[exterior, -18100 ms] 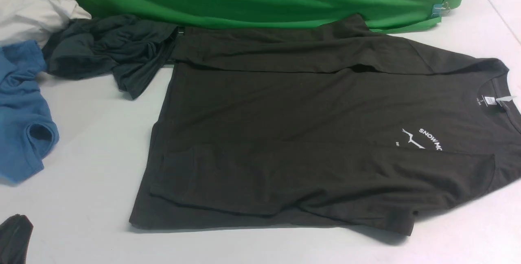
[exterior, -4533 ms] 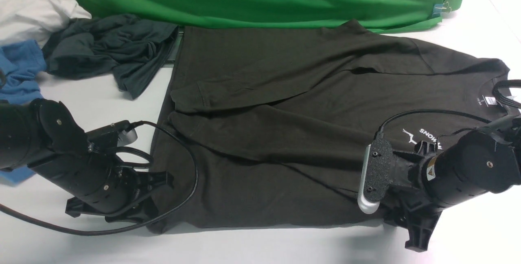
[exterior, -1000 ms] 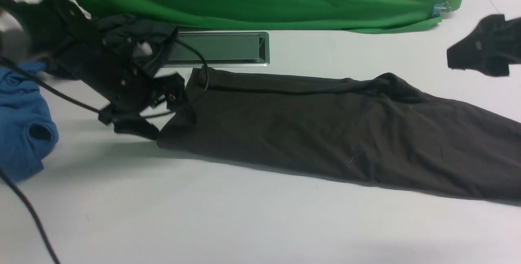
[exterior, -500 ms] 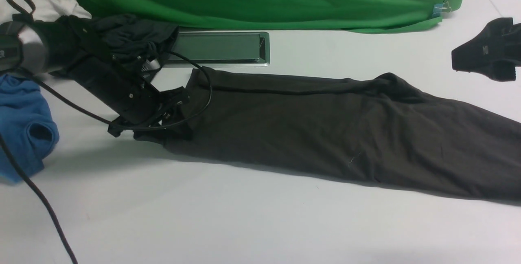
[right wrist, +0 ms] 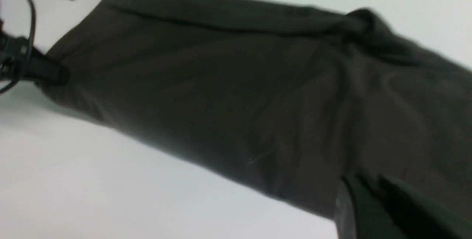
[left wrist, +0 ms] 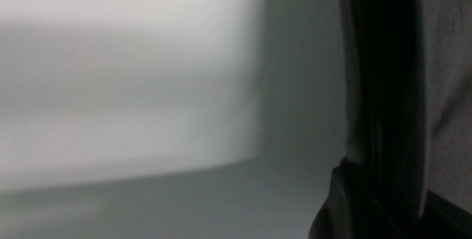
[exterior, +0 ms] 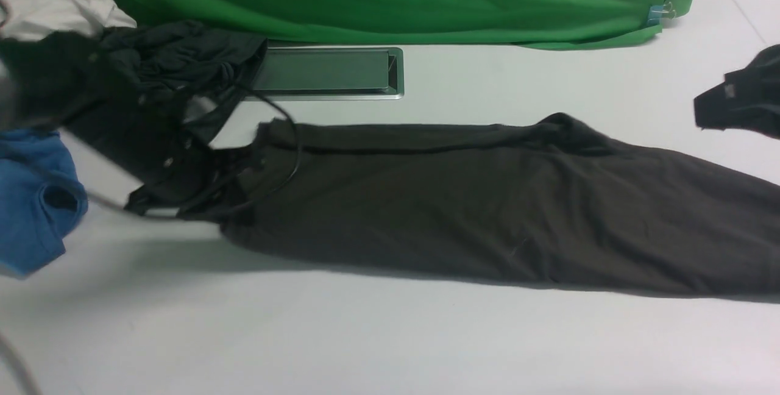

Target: Fold a long-sleeved shirt on a white desktop.

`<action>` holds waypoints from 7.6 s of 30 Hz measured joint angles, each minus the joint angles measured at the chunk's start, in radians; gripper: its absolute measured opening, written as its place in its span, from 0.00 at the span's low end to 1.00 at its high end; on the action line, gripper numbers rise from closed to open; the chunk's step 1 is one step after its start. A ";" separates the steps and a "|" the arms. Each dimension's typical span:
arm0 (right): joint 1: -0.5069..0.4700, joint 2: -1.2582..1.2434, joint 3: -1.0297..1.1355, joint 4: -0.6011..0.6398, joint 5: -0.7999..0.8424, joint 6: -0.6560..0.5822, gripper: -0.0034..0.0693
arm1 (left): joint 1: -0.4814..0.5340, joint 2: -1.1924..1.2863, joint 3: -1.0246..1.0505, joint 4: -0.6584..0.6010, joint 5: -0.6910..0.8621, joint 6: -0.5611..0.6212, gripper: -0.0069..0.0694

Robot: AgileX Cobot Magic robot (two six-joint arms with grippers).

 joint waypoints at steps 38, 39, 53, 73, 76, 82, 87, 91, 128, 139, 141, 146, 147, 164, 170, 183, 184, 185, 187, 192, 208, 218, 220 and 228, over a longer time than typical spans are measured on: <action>0.044 -0.281 -0.099 0.179 0.045 -0.088 0.11 | -0.772 0.186 -0.621 -0.484 -0.412 0.257 0.15; 0.068 -0.297 -0.099 0.179 0.057 -0.089 0.11 | -0.849 0.286 -0.686 -0.484 -0.472 0.257 0.15; 0.207 -0.346 -0.078 0.096 0.098 -0.111 0.16 | -1.001 0.633 -1.072 -0.298 -0.334 0.136 0.80; 0.208 -0.284 0.026 -0.154 0.006 0.066 0.58 | -0.564 0.433 -0.952 0.147 0.376 -0.275 1.00; 0.208 -0.257 0.046 -0.158 0.010 0.071 0.59 | -0.566 0.478 -0.899 0.078 0.342 -0.269 1.00; 0.208 -0.245 0.068 -0.164 -0.019 0.054 0.57 | -0.566 0.563 -0.883 -0.062 0.254 -0.194 1.00; 0.208 -0.241 0.107 -0.168 -0.064 0.044 0.57 | -0.565 0.605 -0.882 -0.230 0.227 -0.096 0.89; 0.208 -0.222 0.109 -0.168 -0.074 0.044 0.57 | -0.560 0.614 -0.882 -0.231 0.241 -0.053 0.61; 0.584 0.616 -0.211 -0.065 -0.263 -0.596 0.69 | 0.107 0.024 -0.009 0.024 -0.042 0.292 0.18; 0.675 0.830 -0.272 -0.078 -0.446 -0.619 0.69 | 0.107 0.024 -0.009 -0.028 -0.055 0.319 0.18; 0.676 0.847 -0.272 -0.084 -0.478 -0.619 0.69 | 0.107 0.024 -0.009 -0.030 -0.055 0.319 0.18; 0.664 0.871 -0.272 -0.161 -0.541 -0.619 0.48 | 0.107 0.024 -0.009 -0.034 -0.055 0.319 0.18; 0.655 0.871 -0.272 -0.173 -0.544 -0.619 0.39 | 0.107 0.024 -0.009 -0.034 -0.055 0.319 0.18; 0.542 0.838 -0.374 -0.202 -0.430 -0.487 0.12 | 0.107 0.024 -0.009 -0.034 -0.055 0.319 0.18; 0.676 0.822 -0.396 -0.194 -0.433 -0.493 0.40 | 0.107 0.024 -0.009 -0.034 -0.055 0.319 0.18; 0.680 0.940 -0.397 -0.421 -0.315 -0.366 0.58 | 0.107 0.024 -0.009 -0.035 -0.055 0.319 0.18; 0.675 0.940 -0.398 -0.425 -0.315 -0.362 0.55 | 0.107 0.024 -0.009 -0.035 -0.055 0.319 0.18; 0.670 0.940 -0.398 -0.428 -0.315 -0.357 0.52 | 0.107 0.024 -0.009 -0.035 -0.055 0.319 0.18; 0.662 0.940 -0.398 -0.430 -0.310 -0.351 0.44 | 0.107 0.024 -0.009 -0.036 -0.055 0.319 0.18; 0.651 0.940 -0.398 -0.433 -0.307 -0.336 0.14 | 0.107 0.024 -0.009 -0.040 -0.055 0.319 0.18; 0.627 0.865 -0.400 -0.423 -0.306 -0.295 0.09 | 0.107 0.024 -0.009 -0.041 -0.056 0.319 0.18; 0.449 0.868 -0.400 -0.419 -0.392 -0.237 0.09 | 0.107 0.024 -0.009 -0.041 -0.056 0.319 0.18; 0.372 0.871 -0.400 -0.419 -0.452 -0.190 0.09 | 0.107 0.024 -0.009 -0.040 -0.056 0.319 0.18; 0.261 0.903 -0.400 -0.419 -0.489 -0.114 0.15 | 0.107 0.035 -0.009 -0.042 -0.058 0.319 0.18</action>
